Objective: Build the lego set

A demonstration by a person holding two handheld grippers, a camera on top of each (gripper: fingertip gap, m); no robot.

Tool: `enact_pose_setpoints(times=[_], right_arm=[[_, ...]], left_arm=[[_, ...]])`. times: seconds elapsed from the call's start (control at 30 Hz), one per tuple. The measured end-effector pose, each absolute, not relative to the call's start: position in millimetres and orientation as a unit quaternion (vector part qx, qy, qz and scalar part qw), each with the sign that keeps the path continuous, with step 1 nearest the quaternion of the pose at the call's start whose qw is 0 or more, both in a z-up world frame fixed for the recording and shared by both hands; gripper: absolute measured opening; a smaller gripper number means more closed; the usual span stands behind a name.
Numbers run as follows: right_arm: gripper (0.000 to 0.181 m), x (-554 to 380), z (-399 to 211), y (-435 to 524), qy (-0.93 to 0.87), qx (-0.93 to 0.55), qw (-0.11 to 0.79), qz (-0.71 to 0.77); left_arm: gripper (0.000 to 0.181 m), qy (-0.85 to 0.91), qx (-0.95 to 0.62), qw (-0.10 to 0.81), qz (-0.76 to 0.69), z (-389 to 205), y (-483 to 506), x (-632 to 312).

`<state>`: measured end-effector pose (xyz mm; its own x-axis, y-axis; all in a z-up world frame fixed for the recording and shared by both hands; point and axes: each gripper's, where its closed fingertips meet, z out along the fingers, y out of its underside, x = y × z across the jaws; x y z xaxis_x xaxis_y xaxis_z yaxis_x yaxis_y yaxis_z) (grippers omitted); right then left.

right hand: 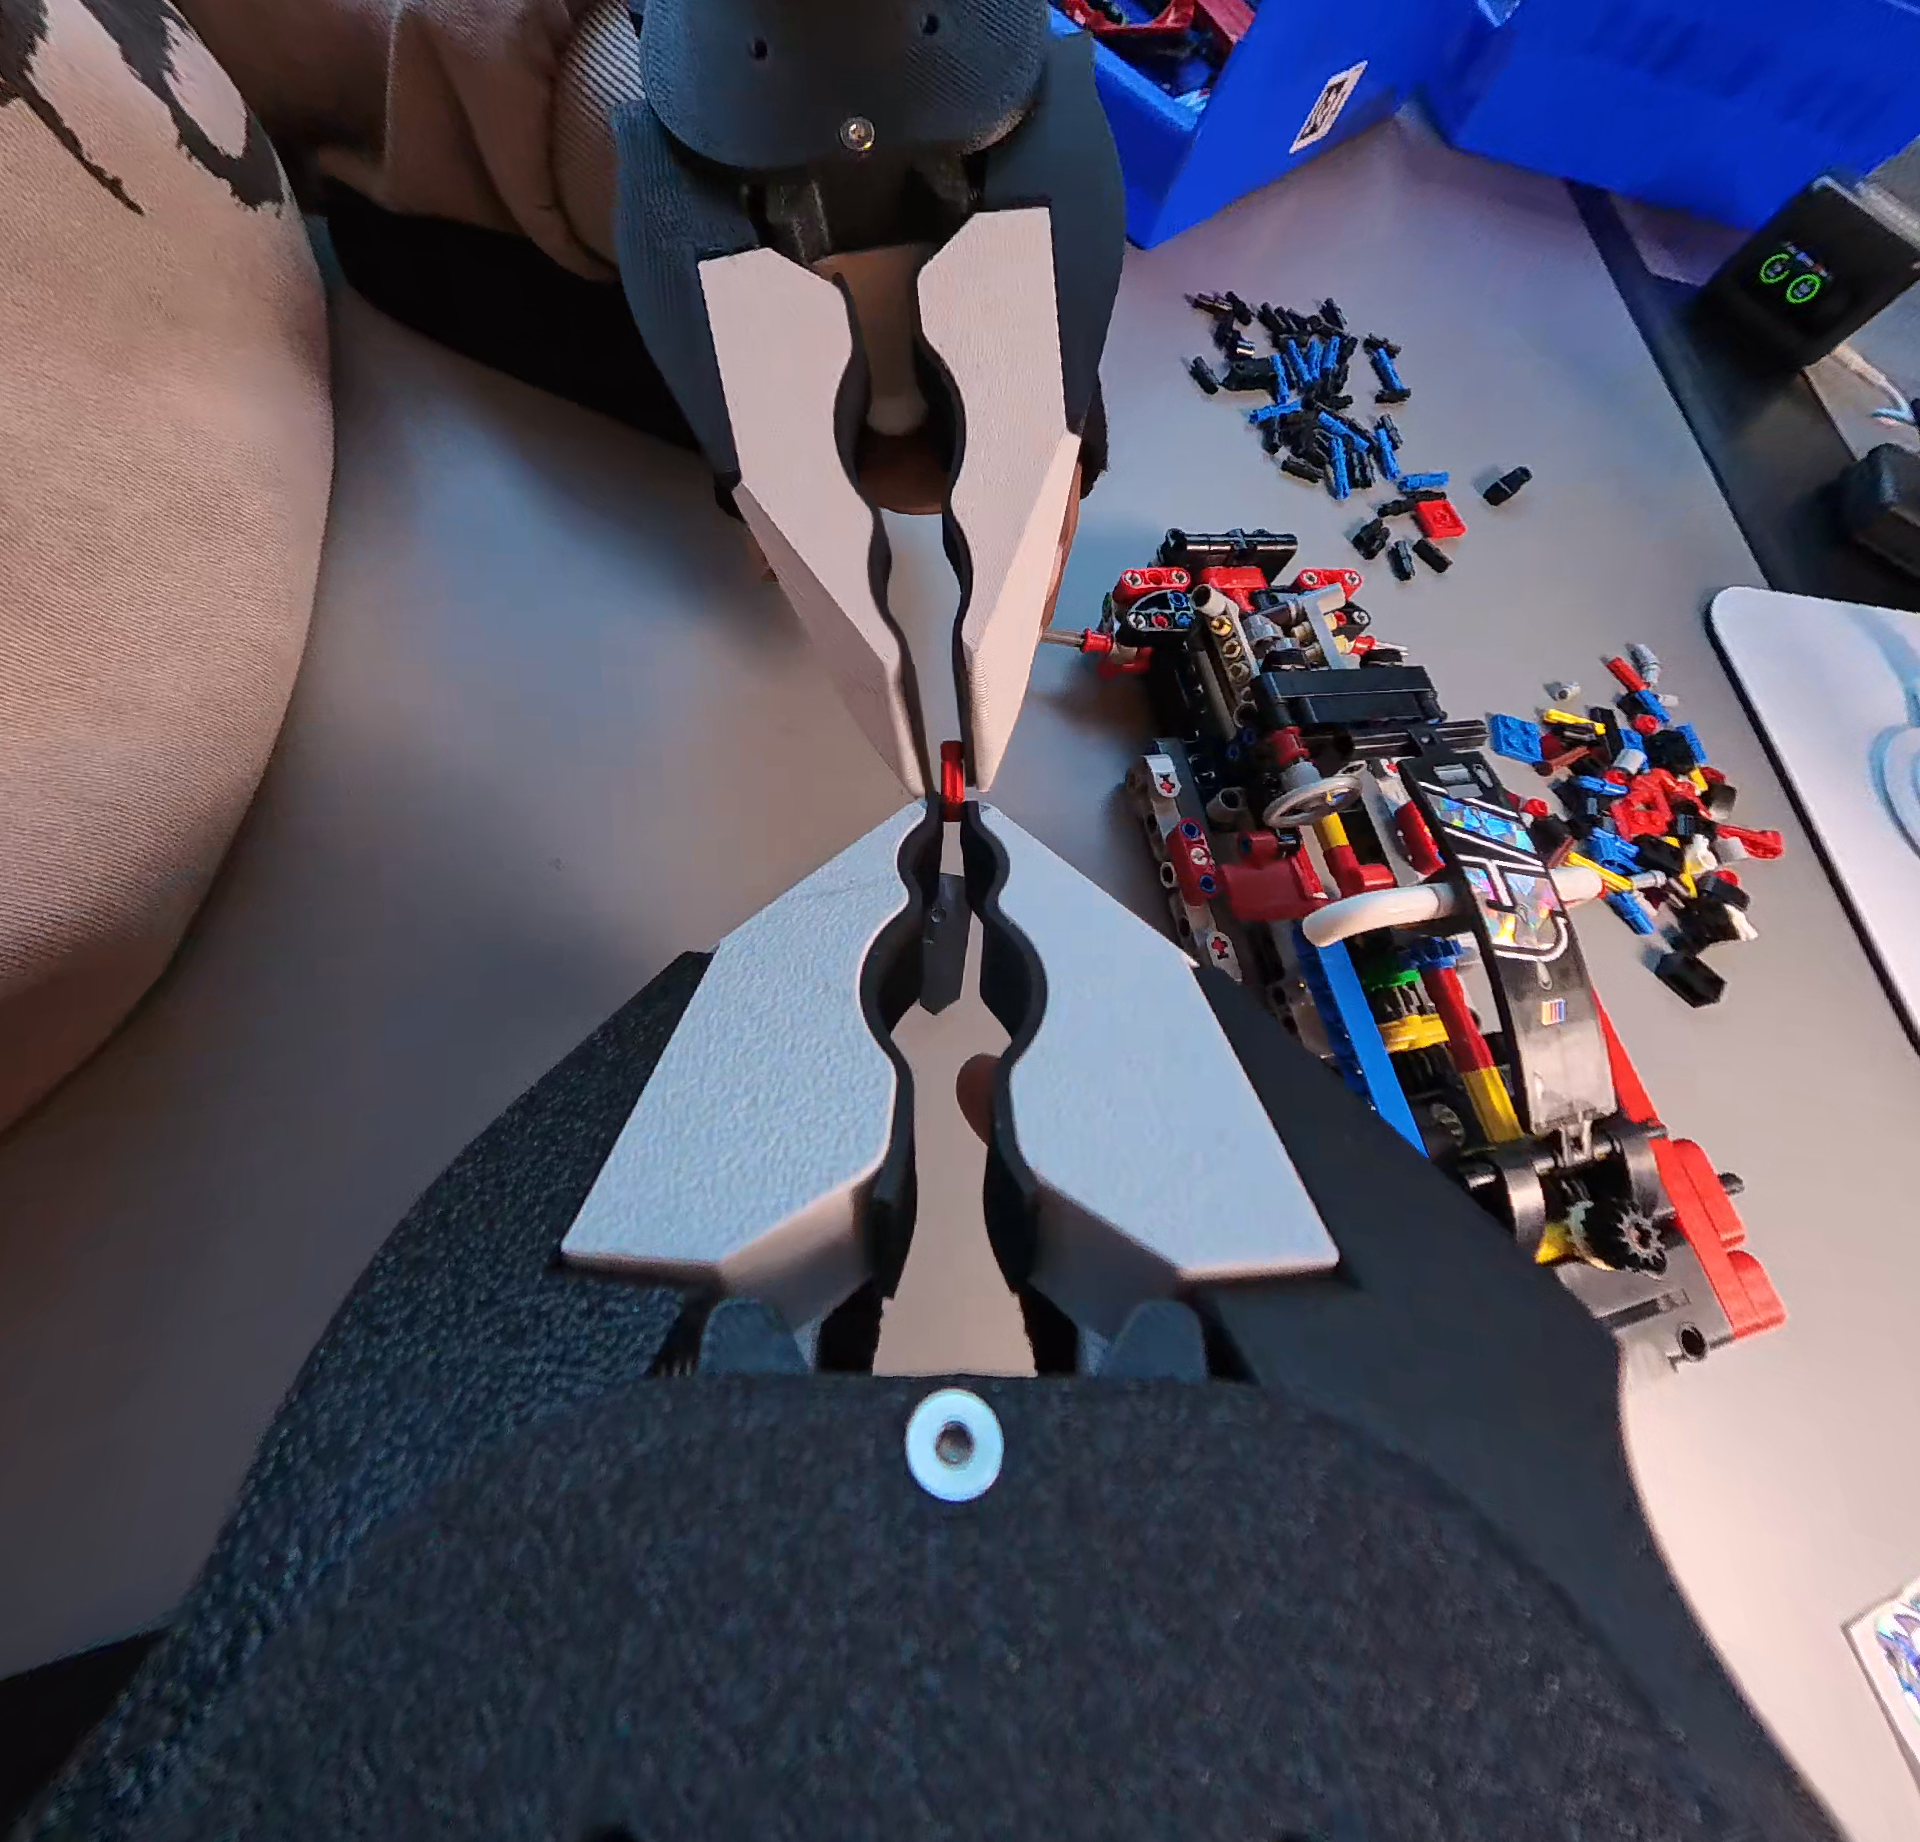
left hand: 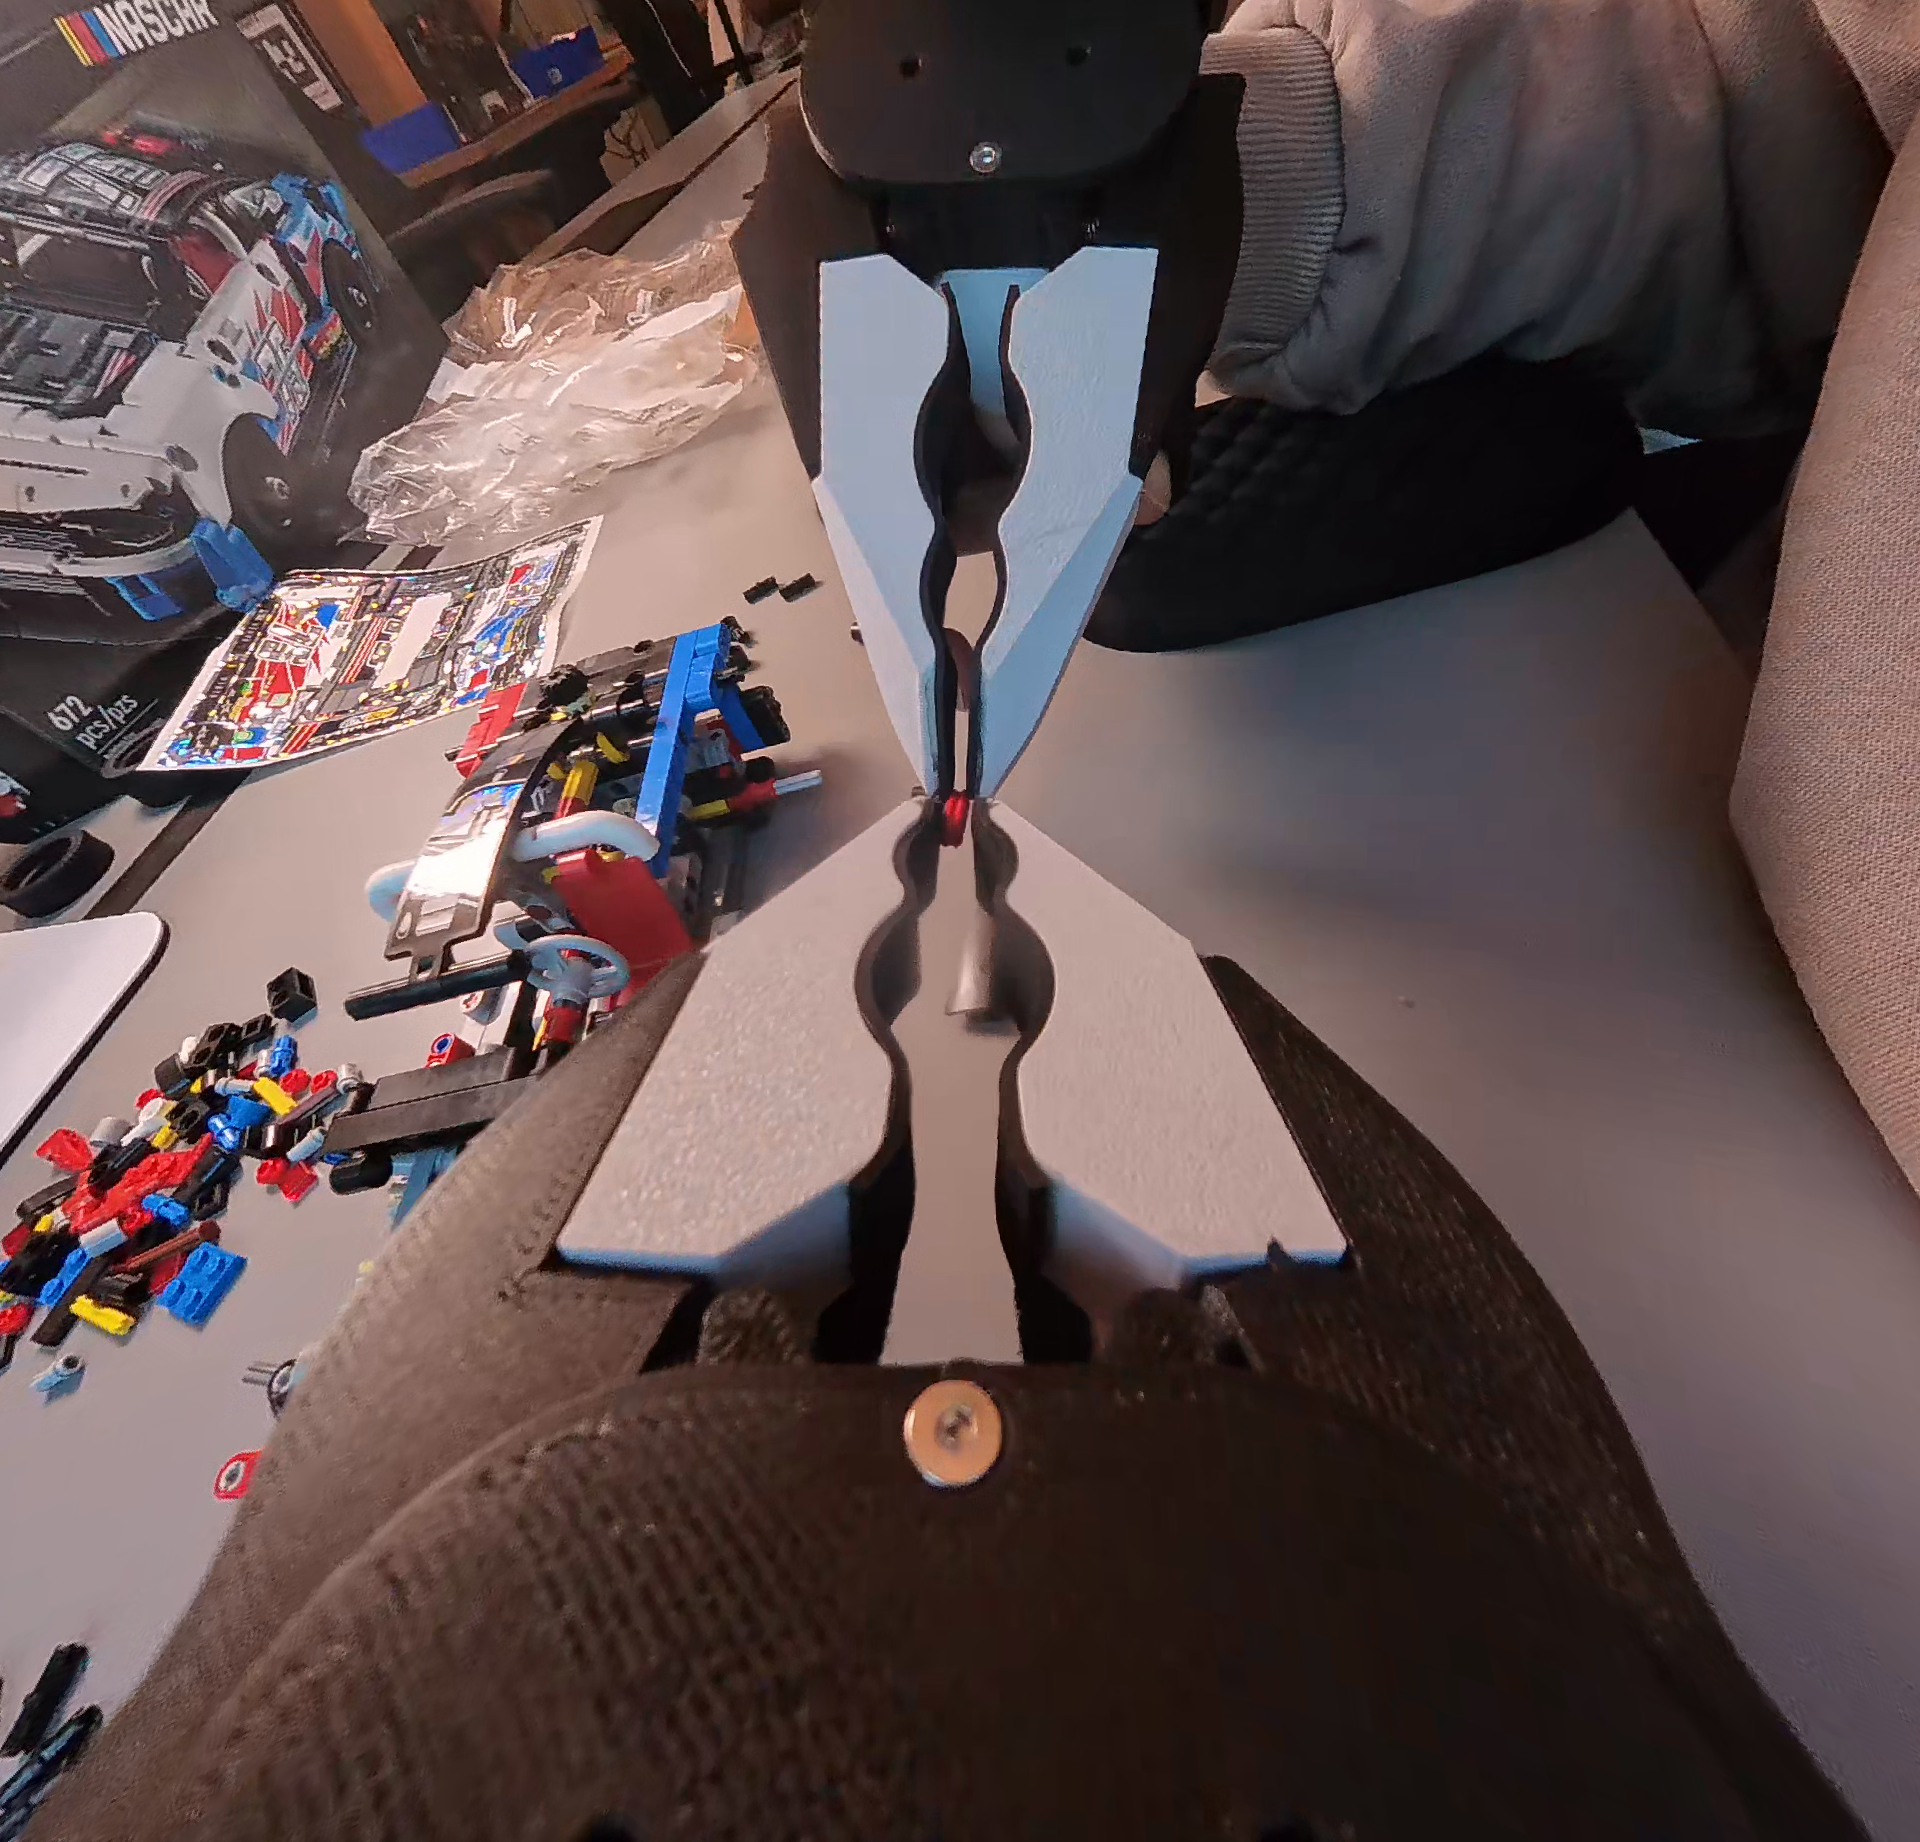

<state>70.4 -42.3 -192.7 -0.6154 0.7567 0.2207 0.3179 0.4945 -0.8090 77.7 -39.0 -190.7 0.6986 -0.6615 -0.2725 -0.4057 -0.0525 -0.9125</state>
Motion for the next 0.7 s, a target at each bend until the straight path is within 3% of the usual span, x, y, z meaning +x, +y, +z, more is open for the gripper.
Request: enact_pose_setpoints(times=[0.7], right_arm=[[0.002,73.3,-165.8,-55.3,-0.779,-0.288,0.324,0.452]], left_arm=[[0.002,0.316,-0.688,0.6,-0.257,-163.7,-50.9,81.8]])
